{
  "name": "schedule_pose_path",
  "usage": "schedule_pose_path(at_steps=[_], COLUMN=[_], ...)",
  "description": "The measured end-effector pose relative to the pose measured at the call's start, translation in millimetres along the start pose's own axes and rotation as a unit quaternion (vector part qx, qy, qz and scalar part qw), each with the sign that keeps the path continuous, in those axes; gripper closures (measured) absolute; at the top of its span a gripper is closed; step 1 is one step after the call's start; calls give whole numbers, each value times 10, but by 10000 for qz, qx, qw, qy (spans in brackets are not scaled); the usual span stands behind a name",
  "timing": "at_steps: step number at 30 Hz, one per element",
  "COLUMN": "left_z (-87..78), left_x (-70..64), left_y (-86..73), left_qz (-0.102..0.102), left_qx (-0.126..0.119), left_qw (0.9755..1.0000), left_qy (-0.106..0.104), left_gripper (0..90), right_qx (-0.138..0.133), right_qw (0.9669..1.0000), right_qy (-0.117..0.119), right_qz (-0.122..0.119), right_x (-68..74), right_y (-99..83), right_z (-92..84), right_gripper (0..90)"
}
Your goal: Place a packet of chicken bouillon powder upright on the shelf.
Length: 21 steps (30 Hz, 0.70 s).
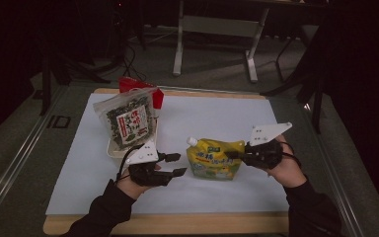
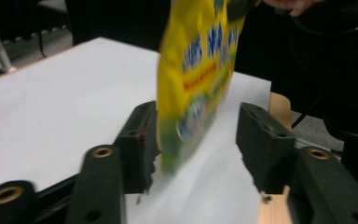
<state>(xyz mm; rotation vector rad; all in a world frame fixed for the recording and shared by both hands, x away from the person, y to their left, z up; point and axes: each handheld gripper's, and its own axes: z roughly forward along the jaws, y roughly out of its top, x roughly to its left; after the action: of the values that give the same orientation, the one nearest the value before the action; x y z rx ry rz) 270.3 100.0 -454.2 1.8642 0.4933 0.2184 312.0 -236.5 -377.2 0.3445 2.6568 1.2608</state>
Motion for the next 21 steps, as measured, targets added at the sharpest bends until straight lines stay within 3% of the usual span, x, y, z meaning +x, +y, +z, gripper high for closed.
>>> schedule_pose_path(at_steps=[3,6,10,14,21], left_z=[-44,-61,-81,-109,-154], left_x=[4,3,-1,-1,-28], left_y=[-105,-189,-313,-407,-585], left_qz=[-76,-150,-313,-466,-557], left_qx=[61,117,246,307,339], left_qw=[9999,9998,9992,9984,9976], left_qy=[53,59,36,71,250], left_gripper=[465,383,140,32,10], right_qx=[-107,-210,-333,-401,-478], right_qw=[9999,9997,9994,9990,9985], right_qy=[-89,-107,-58,-26,116], right_qz=[-27,-34,-81,-172,-245], right_x=[-39,-75,-108,-132,-173], right_y=[63,137,256,415,638], right_z=[1,26,101,198,399], right_gripper=[900,900,900,900,900])
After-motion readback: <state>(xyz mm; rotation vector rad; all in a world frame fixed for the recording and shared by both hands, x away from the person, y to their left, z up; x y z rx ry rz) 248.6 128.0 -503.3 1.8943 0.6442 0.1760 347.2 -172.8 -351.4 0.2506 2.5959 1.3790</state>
